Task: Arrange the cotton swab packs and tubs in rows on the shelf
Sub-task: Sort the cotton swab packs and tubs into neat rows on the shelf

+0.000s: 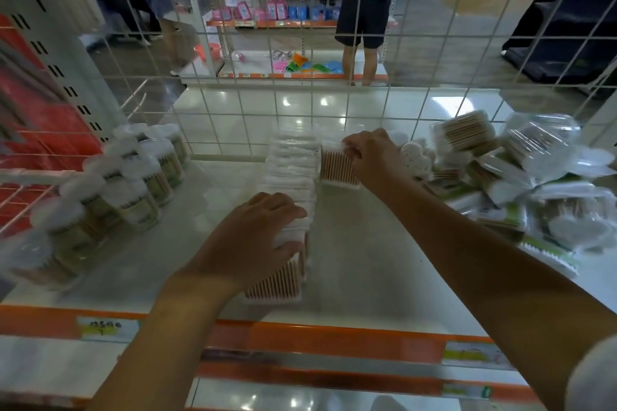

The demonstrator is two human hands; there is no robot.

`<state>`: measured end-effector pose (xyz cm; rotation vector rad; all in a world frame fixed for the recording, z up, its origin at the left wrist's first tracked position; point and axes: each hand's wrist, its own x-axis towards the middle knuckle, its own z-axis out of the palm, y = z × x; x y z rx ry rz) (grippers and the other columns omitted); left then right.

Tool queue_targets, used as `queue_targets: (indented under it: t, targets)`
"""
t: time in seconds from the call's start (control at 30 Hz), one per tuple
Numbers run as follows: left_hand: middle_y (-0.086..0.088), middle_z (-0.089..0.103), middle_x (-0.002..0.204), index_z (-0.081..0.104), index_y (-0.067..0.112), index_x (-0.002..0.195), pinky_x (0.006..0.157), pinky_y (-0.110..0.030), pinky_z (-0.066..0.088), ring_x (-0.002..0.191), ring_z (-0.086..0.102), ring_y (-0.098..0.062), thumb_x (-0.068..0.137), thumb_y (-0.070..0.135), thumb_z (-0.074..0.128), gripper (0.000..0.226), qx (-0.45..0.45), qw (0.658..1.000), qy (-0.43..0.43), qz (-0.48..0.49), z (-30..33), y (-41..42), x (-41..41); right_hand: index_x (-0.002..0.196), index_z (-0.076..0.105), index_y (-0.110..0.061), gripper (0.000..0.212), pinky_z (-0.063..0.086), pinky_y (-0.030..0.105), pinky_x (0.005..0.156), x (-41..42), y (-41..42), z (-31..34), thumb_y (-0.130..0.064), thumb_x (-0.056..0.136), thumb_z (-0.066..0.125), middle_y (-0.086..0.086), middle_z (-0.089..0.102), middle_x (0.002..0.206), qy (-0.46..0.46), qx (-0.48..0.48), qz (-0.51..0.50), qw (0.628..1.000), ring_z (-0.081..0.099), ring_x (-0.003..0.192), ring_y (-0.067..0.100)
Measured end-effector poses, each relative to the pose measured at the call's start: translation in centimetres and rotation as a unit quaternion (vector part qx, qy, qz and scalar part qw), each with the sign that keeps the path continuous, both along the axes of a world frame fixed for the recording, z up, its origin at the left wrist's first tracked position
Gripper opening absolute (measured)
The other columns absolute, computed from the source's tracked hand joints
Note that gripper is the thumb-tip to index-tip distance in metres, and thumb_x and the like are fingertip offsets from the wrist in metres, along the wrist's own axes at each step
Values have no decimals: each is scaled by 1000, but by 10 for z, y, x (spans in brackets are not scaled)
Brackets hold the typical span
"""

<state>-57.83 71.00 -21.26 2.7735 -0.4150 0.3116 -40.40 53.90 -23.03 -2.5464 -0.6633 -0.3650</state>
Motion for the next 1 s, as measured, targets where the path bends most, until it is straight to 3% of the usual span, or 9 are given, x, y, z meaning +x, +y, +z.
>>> queue_targets:
  t: [0.13,0.27,0.47,0.63,0.83,1.0]
  targets:
    - [-1,65,104,66,13,108,77,-28,44,97,59,-21,74,28,67,37,-8,1000,-2,6,-2,4,-2,114,64,-12,26,35,33,86,-3,4,-8,-20,92,52,10,55,114,-32,-41,-29,998,45,109,26]
    - [2,66,99,68,15,102,74,-34,52,91,61,-19,79,39,47,39,-32,999,1,-3,-2,1,-4,111,65,-13,27,35,31,78,-1,4,-9,-23,95,45,9,56,105,-28,-62,-14,998,47,98,25]
    - [3,66,96,69,14,98,75,-31,50,91,59,-14,84,33,43,35,-81,996,-24,-24,-2,-18,0,101,69,-13,22,35,29,72,1,7,-1,-16,93,48,7,55,97,-31,-74,-24,997,48,89,22]
    - [5,65,97,68,14,100,78,-24,44,93,52,-6,85,35,43,36,-99,994,-32,-25,-4,-29,2,104,67,-13,23,37,34,77,-2,7,-4,-14,93,47,9,54,101,-34,-63,-45,996,48,92,25]
    - [0,67,101,67,11,104,79,-24,41,95,59,-16,84,36,42,41,-65,997,-36,-12,0,-42,6,125,53,-16,34,33,40,94,-11,0,-1,-17,92,46,8,47,125,-43,-80,-58,994,39,116,27]
    - [-6,67,106,65,9,110,79,-27,41,98,60,-22,83,26,51,35,-37,998,-42,5,3,-56,15,126,50,-15,36,31,39,98,-32,-21,-2,-19,91,46,8,46,126,-42,-68,-19,997,39,118,25]
